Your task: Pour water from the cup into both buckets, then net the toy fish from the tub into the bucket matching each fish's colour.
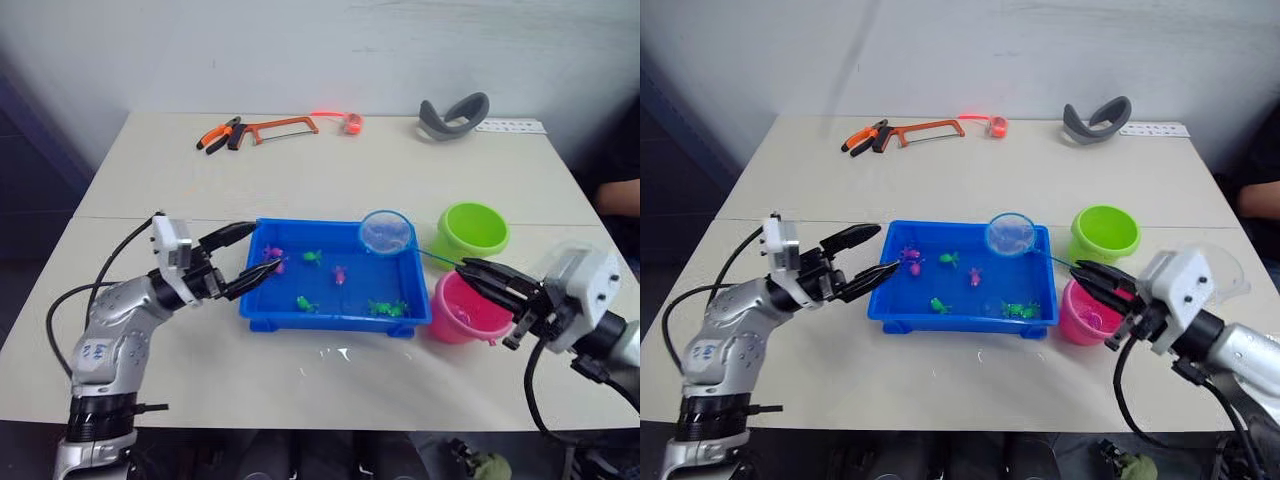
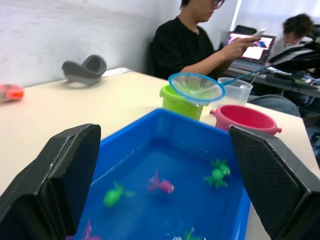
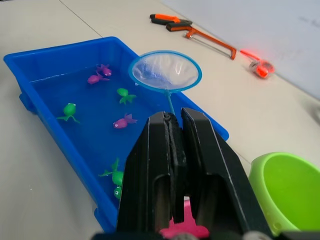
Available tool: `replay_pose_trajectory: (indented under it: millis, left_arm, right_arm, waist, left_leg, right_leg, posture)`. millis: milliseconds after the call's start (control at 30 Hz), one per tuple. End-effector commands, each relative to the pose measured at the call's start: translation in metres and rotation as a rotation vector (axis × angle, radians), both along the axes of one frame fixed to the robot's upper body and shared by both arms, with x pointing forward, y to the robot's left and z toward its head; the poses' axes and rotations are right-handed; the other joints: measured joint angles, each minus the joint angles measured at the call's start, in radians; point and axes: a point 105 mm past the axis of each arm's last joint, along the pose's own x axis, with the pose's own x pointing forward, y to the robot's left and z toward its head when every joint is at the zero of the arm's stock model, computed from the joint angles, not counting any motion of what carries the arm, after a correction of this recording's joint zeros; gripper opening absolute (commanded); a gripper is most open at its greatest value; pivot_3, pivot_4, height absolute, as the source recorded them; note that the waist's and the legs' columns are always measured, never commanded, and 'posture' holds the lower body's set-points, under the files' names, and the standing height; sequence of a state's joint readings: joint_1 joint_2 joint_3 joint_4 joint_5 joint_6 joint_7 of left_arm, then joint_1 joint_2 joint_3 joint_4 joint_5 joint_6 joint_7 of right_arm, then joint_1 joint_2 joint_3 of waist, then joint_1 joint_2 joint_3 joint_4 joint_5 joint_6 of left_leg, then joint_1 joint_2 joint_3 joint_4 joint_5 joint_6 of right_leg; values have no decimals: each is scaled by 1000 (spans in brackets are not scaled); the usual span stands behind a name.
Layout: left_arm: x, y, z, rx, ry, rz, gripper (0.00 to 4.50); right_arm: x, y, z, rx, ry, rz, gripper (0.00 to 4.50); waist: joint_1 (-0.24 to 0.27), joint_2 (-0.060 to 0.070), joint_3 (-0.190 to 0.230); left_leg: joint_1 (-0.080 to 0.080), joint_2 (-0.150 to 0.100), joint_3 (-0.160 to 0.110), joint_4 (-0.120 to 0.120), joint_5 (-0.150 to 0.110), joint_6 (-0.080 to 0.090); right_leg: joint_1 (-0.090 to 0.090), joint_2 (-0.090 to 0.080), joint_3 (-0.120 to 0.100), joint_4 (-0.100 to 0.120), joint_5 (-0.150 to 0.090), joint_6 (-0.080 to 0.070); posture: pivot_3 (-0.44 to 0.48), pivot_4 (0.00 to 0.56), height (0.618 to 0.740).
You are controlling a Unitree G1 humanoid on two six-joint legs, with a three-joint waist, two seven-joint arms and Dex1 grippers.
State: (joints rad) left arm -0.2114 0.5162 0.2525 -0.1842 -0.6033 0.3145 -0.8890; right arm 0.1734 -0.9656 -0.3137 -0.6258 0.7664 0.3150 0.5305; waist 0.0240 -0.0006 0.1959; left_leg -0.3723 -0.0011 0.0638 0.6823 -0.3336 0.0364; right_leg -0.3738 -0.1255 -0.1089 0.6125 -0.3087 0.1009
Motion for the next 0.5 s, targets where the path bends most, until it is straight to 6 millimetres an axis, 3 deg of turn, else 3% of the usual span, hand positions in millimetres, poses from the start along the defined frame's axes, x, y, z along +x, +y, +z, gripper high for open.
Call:
replay_pose_trajectory:
  millis: [33,167,333,500]
  left_arm:
    - [-7,7,13,0,-38,17,4448]
    - [-12,17,6,38,-16,39,4448]
    - [-21,30,-8,86,27,42,4448]
    - [-29,25,-14,140,66,-36,4448]
  right_arm:
    - [4,3,-1,6,68,1,0]
    - [2,9,-3,-29,149,38,0]
    - [28,-7,-14,-212,175,-108,0]
    - [42,-7,-18,-342,143,-66,0]
  waist:
    - [5,0,0]
    - [2,0,0]
    - [-7,0,0]
    - [-1,0,0]
  left_leg:
    - [0,-1,0,0,0,0]
    - [-1,-2,0,0,-1,2]
    - [-1,-1,1,-1,-1,1]
    - [-1,-1,1,-1,-1,1]
  right_leg:
    - [0,-1,0,0,0,0]
    - [0,-3,-1,0,0,0]
    - [-1,-2,0,0,0,0]
    - [-2,-2,0,-1,0,0]
  posture:
    - [0,150,740]
    - [0,150,740]
    - [0,150,740]
    - [0,150,740]
